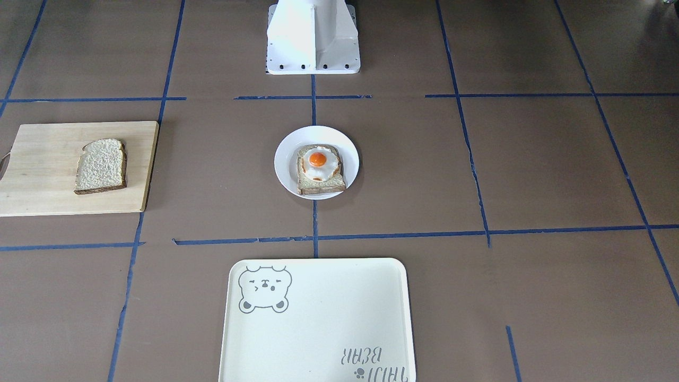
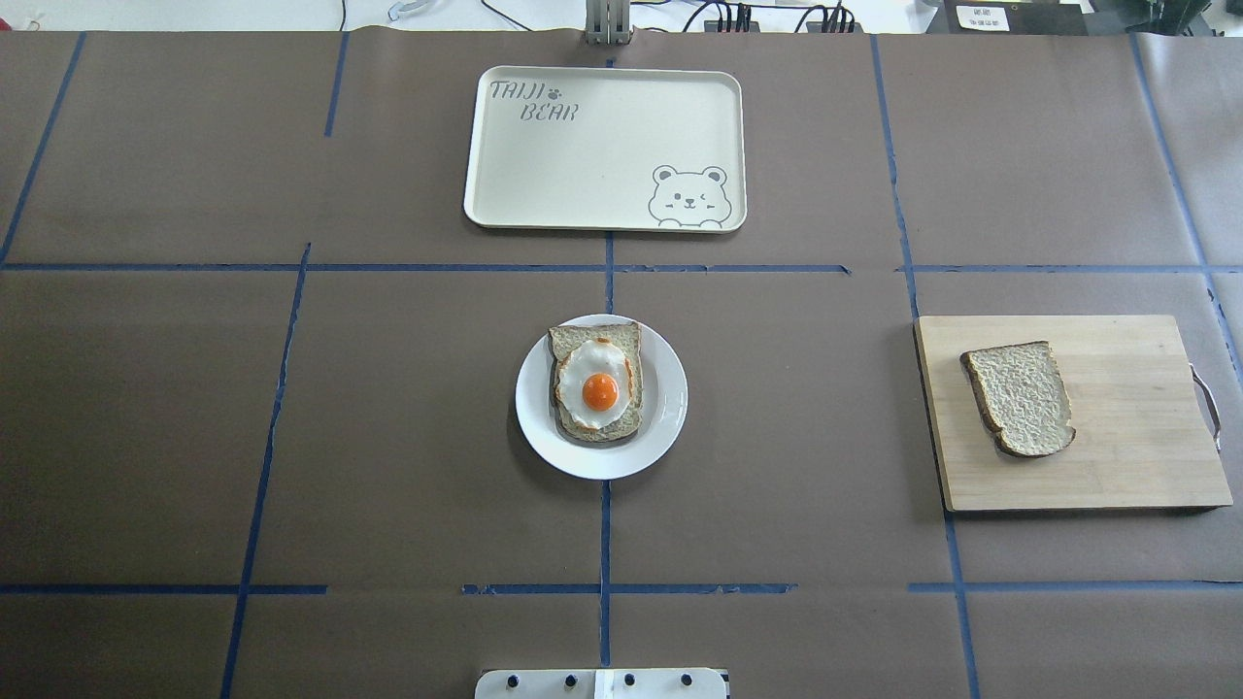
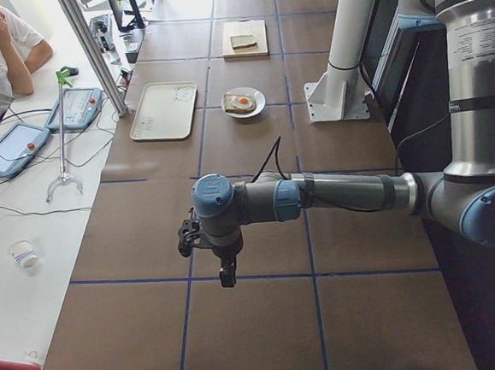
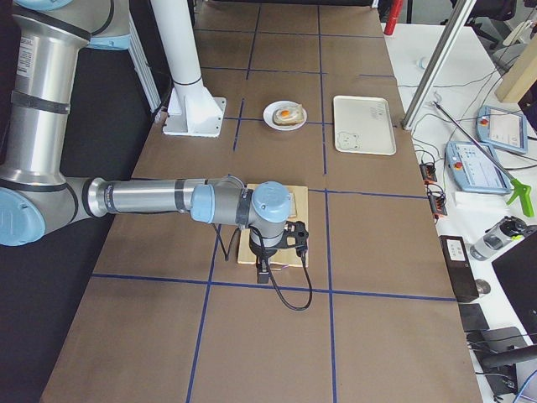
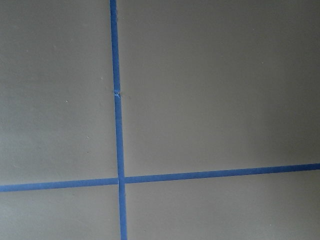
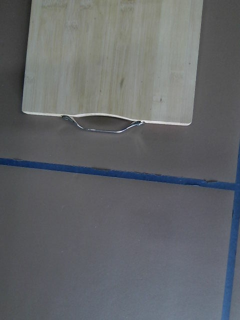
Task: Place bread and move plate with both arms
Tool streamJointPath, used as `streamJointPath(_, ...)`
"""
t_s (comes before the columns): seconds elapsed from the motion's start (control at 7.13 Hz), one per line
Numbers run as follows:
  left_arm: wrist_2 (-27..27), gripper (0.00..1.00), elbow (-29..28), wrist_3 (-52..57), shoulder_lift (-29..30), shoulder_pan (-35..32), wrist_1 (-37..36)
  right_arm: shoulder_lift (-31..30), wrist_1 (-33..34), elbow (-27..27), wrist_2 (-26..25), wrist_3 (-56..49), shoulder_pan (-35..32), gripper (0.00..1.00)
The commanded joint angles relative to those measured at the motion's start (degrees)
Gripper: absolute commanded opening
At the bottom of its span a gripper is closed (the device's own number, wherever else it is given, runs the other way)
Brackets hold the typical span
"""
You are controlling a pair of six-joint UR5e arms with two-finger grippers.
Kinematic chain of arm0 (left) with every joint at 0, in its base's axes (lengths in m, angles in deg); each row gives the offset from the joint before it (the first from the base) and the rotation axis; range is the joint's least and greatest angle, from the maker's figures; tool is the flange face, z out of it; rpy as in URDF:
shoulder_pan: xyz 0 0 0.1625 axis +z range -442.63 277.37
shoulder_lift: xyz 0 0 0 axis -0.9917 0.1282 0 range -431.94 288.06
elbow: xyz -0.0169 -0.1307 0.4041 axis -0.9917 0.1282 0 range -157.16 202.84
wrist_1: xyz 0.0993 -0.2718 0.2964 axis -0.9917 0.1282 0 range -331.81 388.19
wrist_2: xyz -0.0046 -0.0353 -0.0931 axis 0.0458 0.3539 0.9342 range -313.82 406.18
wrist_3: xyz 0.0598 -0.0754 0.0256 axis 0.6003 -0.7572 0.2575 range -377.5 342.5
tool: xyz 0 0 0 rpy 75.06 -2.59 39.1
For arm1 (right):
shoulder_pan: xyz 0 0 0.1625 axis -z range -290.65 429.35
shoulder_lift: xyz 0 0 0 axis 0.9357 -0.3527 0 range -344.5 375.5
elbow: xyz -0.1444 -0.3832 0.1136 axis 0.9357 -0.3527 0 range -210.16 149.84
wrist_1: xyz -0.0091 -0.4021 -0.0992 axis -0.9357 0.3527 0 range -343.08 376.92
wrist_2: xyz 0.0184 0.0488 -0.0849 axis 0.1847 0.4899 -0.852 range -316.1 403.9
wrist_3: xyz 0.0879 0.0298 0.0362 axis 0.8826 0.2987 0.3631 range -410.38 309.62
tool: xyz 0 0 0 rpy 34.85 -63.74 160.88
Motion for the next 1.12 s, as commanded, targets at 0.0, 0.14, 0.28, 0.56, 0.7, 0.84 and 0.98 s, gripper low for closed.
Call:
streamJointPath(0.0,-0.05,1.0,1.26,2.15,-0.17,0.51,0.71,-0.04,0.0,0.04,0.02,0.09,0.0,1.0)
streamJointPath(0.14,0.3,1.0,1.09,3.3,-0.35,1.12,0.71,-0.04,0.0,0.12,0.02,0.09,0.0,1.0)
streamJointPath(0.28,0.3,1.0,1.09,3.48,-0.44,1.13,0.89,-0.12,0.0,0.13,0.02,0.0,0.0,1.0)
streamJointPath(0.56,0.48,1.0,0.05,3.05,-0.09,1.39,0.89,-0.04,0.0,0.13,-0.07,0.0,0.09,1.0)
streamJointPath(0.7,0.48,1.0,0.3,3.31,-0.52,1.48,1.67,-0.04,-0.09,0.3,0.19,-0.08,0.0,1.0)
streamJointPath(0.84,0.48,1.0,0.13,3.4,-0.44,1.65,2.81,-0.04,-0.09,0.3,0.19,-0.17,0.09,1.0)
streamJointPath(0.98,1.61,1.0,-0.05,3.22,-0.44,1.92,3.35,0.05,-0.09,0.3,0.19,-0.17,0.0,1.0)
